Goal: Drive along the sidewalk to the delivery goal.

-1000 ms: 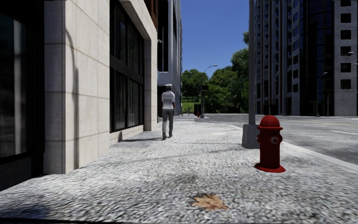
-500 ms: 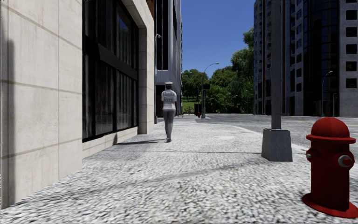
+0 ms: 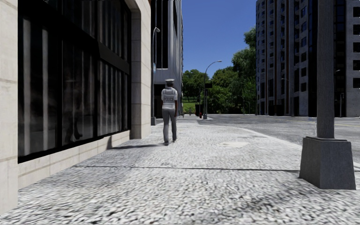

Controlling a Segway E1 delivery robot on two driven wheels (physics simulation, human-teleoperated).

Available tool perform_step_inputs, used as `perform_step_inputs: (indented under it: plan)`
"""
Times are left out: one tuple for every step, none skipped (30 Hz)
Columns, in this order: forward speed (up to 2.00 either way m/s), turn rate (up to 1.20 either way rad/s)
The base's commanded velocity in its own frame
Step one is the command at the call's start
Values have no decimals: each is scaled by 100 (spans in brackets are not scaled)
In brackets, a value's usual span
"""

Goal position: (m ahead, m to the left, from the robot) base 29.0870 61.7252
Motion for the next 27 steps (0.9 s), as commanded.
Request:
perform_step_inputs:
  plan:
    - [200,-46]
    - [200,-47]
    - [200,-47]
    - [200,-47]
    - [200,-41]
    - [200,-36]
    - [200,-29]
    - [200,-11]
    - [200,0]
    - [200,0]
    - [200,0]
    - [200,0]
    - [200,0]
    - [200,0]
    - [200,0]
    - [200,0]
    - [200,0]
    - [189,0]
    - [189,0]
    - [163,0]
    - [150,0]
    - [147,0]
    - [147,0]
    - [146,0]
    - [143,0]
    - [137,0]
    - [137,0]
